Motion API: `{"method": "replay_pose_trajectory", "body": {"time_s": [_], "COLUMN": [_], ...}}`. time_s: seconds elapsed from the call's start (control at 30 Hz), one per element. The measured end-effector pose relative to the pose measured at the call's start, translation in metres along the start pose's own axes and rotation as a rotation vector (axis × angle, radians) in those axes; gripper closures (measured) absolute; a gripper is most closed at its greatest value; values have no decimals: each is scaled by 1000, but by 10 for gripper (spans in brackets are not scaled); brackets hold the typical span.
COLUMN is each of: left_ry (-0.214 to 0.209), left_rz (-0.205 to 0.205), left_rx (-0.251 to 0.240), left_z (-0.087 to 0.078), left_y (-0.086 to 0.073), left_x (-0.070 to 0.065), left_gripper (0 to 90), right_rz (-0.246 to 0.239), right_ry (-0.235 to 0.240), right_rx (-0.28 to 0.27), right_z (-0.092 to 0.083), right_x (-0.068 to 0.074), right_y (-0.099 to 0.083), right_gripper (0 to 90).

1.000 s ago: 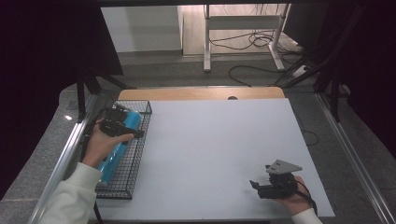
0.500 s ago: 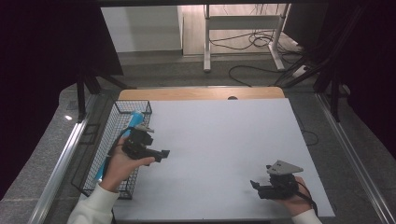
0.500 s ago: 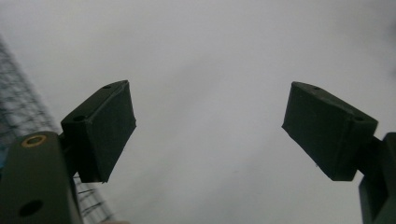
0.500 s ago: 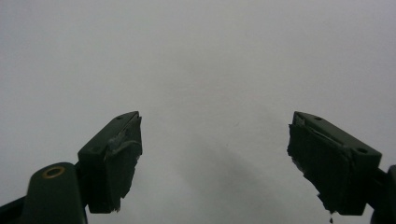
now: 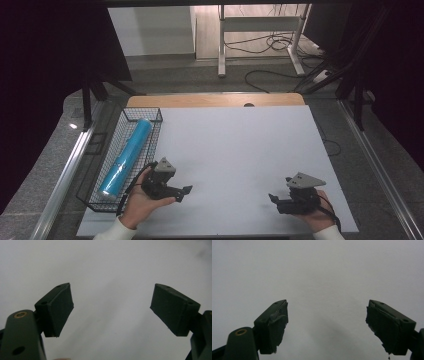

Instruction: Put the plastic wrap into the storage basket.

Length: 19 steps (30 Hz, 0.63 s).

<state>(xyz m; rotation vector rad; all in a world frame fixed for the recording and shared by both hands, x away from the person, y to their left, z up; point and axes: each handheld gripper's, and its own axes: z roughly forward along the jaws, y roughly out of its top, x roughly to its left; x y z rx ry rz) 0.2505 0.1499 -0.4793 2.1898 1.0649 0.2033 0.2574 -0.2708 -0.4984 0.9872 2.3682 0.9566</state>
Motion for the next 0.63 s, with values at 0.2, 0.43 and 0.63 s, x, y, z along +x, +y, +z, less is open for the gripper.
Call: {"method": "replay_pose_trajectory", "body": {"time_s": [0.2,0.43,0.63], "left_ry": [23,26,30], "left_rz": [19,17,25], "left_rx": [24,37,42], "left_z": [1,3,5], "left_y": [-9,-10,-10], "left_x": [-4,-3,-6], "left_gripper": [178,172,169], "right_rz": [2,1,2], "right_ry": [-3,-5,-3], "right_rx": [-1,-2,-8], "right_z": [0,-1,-2], "right_x": [-1,-1,-2], "right_y": [0,0,-1], "right_gripper": [184,185,185]}}
